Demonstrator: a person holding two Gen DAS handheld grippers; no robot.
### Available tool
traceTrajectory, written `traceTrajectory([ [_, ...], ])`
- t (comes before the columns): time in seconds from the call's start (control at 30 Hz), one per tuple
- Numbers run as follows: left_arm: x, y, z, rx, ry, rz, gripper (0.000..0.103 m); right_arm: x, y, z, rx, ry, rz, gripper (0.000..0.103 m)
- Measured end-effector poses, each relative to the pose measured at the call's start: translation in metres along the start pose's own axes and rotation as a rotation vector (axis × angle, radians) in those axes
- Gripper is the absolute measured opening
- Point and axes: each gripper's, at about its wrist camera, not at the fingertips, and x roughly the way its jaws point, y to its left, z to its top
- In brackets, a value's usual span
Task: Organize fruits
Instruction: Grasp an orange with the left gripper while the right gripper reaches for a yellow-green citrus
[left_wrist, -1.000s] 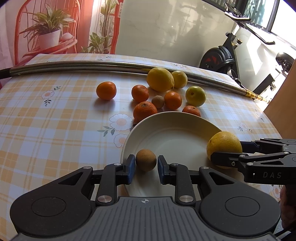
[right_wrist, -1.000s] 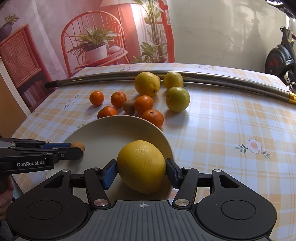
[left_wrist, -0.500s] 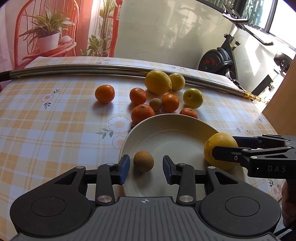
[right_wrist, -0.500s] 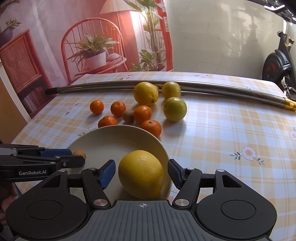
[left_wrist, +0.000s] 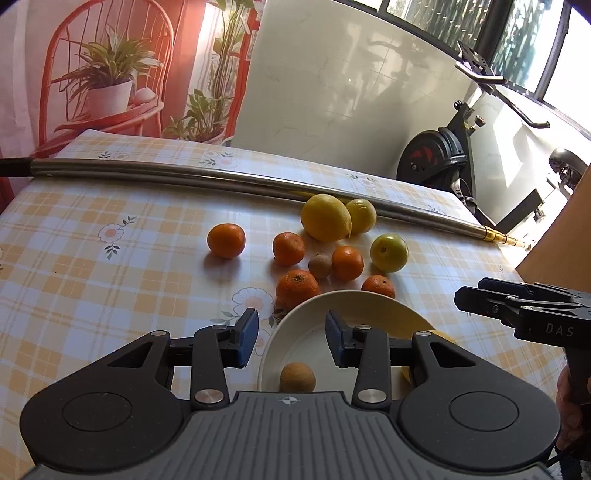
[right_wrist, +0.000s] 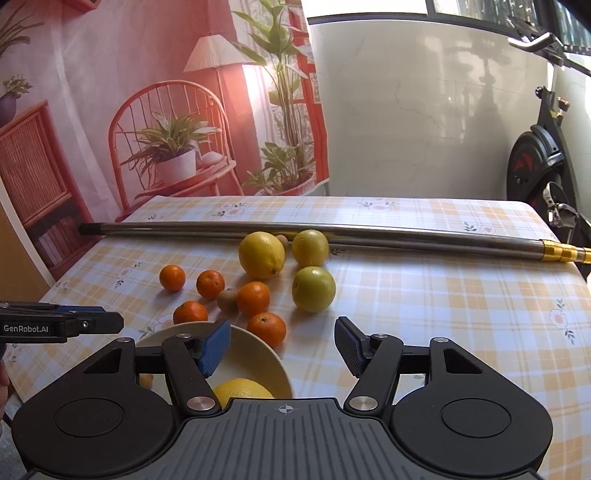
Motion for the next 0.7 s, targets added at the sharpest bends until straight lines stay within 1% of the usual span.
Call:
traceTrajectory([
  [0.23, -0.013, 0.012, 0.038, -0.018, -0.083, 0.034, 0.043, -0.004, -0.015, 0.03, -0.009, -0.076, -0.032, 0.059],
  [0.47, -0.022, 0.021, 0.064, -0.032, -0.139, 0.065, 0.043, 0.0, -0.027, 0.04, -0.023, -0.112, -0.062, 0.059],
  [0.53, -0.02, 0.022, 0.067, -0.034, -0.14, 0.073, 0.045, 0.005, -0.031, 0.04, -0.013, -0.106, -0.055, 0.059],
  [0.57, -0.018, 0.021, 0.069, -0.035, -0.132, 0.073, 0.048, 0.007, -0.031, 0.04, -0.012, -0.102, -0.054, 0.059],
  [0.63, -0.01, 0.02, 0.069, -0.029, -0.102, 0.065, 0.051, 0.012, -0.033, 0.04, -0.015, -0.097, -0.052, 0.059],
  [0.7, 0.002, 0.015, 0.068, -0.003, -0.065, 0.055, 0.051, 0.016, -0.034, 0.039, -0.006, -0.092, -0.041, 0.059],
])
